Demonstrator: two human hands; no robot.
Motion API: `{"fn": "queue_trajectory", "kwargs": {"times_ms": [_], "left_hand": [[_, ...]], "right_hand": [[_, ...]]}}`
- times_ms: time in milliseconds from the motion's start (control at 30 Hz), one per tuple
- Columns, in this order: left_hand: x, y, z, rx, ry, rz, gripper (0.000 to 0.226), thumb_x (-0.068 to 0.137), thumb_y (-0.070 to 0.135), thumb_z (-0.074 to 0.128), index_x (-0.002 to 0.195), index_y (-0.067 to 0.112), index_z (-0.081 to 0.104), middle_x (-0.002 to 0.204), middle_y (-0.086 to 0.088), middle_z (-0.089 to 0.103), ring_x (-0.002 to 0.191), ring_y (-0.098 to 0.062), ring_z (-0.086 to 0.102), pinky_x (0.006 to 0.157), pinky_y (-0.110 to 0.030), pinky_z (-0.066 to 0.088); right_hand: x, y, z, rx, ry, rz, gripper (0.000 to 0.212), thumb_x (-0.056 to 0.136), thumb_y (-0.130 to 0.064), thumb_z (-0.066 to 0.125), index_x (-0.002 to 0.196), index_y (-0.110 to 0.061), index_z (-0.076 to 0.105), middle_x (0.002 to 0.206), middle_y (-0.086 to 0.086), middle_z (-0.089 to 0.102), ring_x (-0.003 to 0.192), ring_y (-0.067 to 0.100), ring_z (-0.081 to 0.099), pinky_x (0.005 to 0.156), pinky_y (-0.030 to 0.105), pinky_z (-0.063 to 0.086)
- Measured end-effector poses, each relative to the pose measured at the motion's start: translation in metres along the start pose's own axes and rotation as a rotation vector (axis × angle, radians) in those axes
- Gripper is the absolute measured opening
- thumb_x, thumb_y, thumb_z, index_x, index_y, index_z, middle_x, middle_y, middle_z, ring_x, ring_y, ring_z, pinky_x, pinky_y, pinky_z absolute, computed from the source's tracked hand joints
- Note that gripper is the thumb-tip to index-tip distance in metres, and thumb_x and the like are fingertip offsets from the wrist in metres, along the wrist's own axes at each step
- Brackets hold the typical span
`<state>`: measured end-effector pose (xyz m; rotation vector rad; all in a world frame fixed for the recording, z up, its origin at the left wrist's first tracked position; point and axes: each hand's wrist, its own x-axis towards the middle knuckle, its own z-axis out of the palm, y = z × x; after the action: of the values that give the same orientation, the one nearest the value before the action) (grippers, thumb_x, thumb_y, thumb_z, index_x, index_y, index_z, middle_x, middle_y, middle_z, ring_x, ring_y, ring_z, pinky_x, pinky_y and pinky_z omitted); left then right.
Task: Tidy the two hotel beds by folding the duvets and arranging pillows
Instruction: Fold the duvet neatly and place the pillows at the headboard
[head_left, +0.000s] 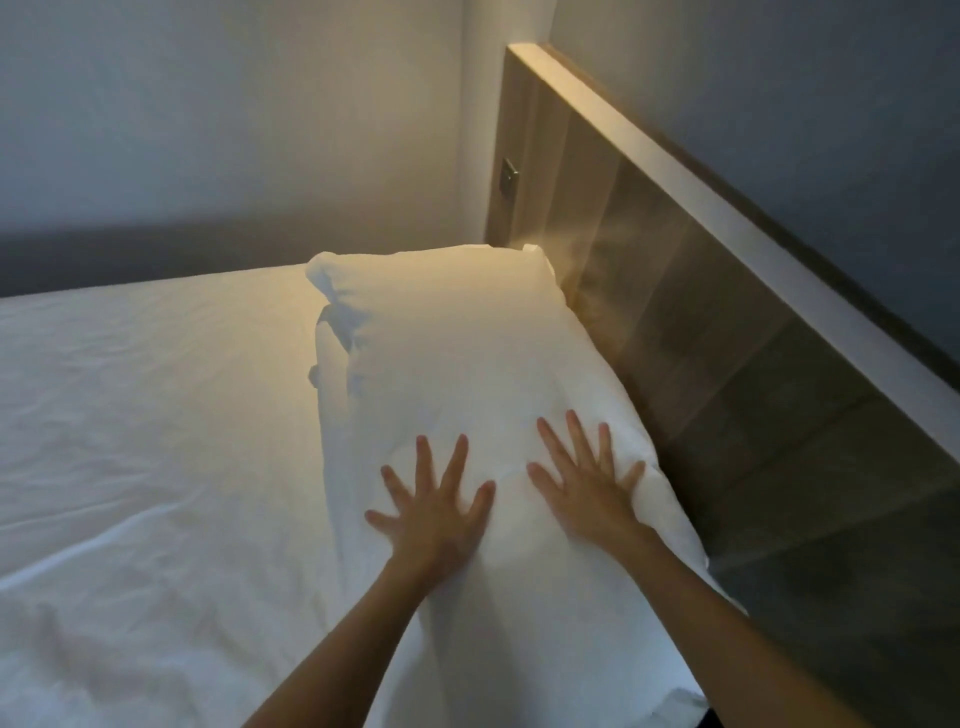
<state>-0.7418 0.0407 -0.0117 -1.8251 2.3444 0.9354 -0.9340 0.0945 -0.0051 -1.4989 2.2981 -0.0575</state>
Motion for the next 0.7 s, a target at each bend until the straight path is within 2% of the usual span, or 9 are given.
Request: {"fn": "queue_trajectory", "kwargs": {"times_ms": [100, 200, 300, 367, 400, 467, 600, 700], "left_hand": [[-0.005, -0.006, 0.000, -0.034, -0.012, 0.023, 0.067, 0.085, 0.079, 0.020, 0.137, 0.063, -0.020, 0.155, 0.013, -0.030, 0.143, -0.040, -0.022, 0.106, -0.073, -0.002], [-0.019, -0.014, -0.003, -0.115, -0.004, -0.018, 0.073, 0.082, 0.081, 0.028, 0.142, 0.062, -0.010, 0.157, 0.012, -0.027, 0.144, -0.040, -0.018, 0.107, -0.071, 0.005], [-0.036, -0.030, 0.000, -0.276, -0.028, -0.100, 0.087, 0.071, 0.085, 0.038, 0.143, 0.060, -0.006, 0.159, 0.002, -0.024, 0.146, -0.044, 0.001, 0.113, -0.061, 0.013], [-0.046, -0.034, 0.001, -0.359, -0.034, -0.166, 0.092, 0.067, 0.086, 0.042, 0.141, 0.062, -0.006, 0.160, -0.009, -0.010, 0.142, -0.046, 0.018, 0.113, -0.056, 0.017], [-0.050, -0.033, 0.001, -0.372, -0.035, -0.201, 0.093, 0.067, 0.086, 0.043, 0.142, 0.062, -0.006, 0.158, -0.015, 0.001, 0.138, -0.048, 0.025, 0.112, -0.056, 0.021], [-0.056, -0.030, -0.003, -0.372, -0.032, -0.245, 0.095, 0.067, 0.085, 0.044, 0.143, 0.059, -0.007, 0.148, -0.021, 0.021, 0.130, -0.049, 0.034, 0.109, -0.055, 0.027], [-0.060, -0.027, -0.020, -0.402, -0.004, -0.225, 0.095, 0.074, 0.077, 0.051, 0.148, 0.051, -0.002, 0.143, -0.021, 0.029, 0.126, -0.047, 0.042, 0.106, -0.053, 0.034], [-0.066, -0.019, -0.026, -0.420, 0.029, -0.197, 0.096, 0.076, 0.076, 0.052, 0.151, 0.044, 0.001, 0.144, -0.018, 0.029, 0.128, -0.044, 0.041, 0.105, -0.054, 0.035]], "right_hand": [[-0.004, 0.010, -0.001, 0.029, -0.002, -0.005, 0.063, 0.087, -0.073, 0.011, 0.138, -0.061, -0.023, 0.156, -0.019, -0.026, 0.145, 0.030, -0.022, 0.110, 0.071, -0.001], [-0.018, 0.031, -0.001, 0.161, 0.030, 0.197, 0.077, 0.079, -0.083, 0.020, 0.144, -0.057, -0.012, 0.160, -0.011, -0.014, 0.145, 0.042, -0.001, 0.110, 0.069, 0.013], [-0.036, 0.059, 0.011, 0.324, 0.022, 0.439, 0.101, 0.061, -0.098, 0.021, 0.146, -0.051, -0.007, 0.158, 0.010, 0.018, 0.135, 0.044, 0.032, 0.108, 0.064, 0.027], [-0.041, 0.066, 0.015, 0.381, 0.032, 0.545, 0.117, 0.054, -0.102, 0.020, 0.150, -0.037, 0.005, 0.146, 0.018, 0.039, 0.126, 0.042, 0.044, 0.105, 0.058, 0.034], [-0.044, 0.062, 0.011, 0.392, 0.025, 0.553, 0.117, 0.058, -0.099, 0.025, 0.149, -0.027, 0.015, 0.140, 0.018, 0.045, 0.122, 0.040, 0.048, 0.104, 0.054, 0.038], [-0.046, 0.050, 0.001, 0.395, 0.057, 0.508, 0.101, 0.070, -0.088, 0.036, 0.138, -0.012, 0.034, 0.128, 0.017, 0.055, 0.111, 0.035, 0.055, 0.097, 0.046, 0.044], [-0.050, 0.035, -0.030, 0.359, 0.287, 0.390, 0.085, 0.072, -0.079, 0.054, 0.127, -0.014, 0.048, 0.122, 0.012, 0.060, 0.109, 0.032, 0.057, 0.092, 0.040, 0.044], [-0.049, 0.034, -0.065, 0.274, 0.521, 0.281, 0.072, 0.072, -0.078, 0.058, 0.109, -0.016, 0.053, 0.105, 0.008, 0.064, 0.099, 0.029, 0.060, 0.086, 0.041, 0.048]]}}
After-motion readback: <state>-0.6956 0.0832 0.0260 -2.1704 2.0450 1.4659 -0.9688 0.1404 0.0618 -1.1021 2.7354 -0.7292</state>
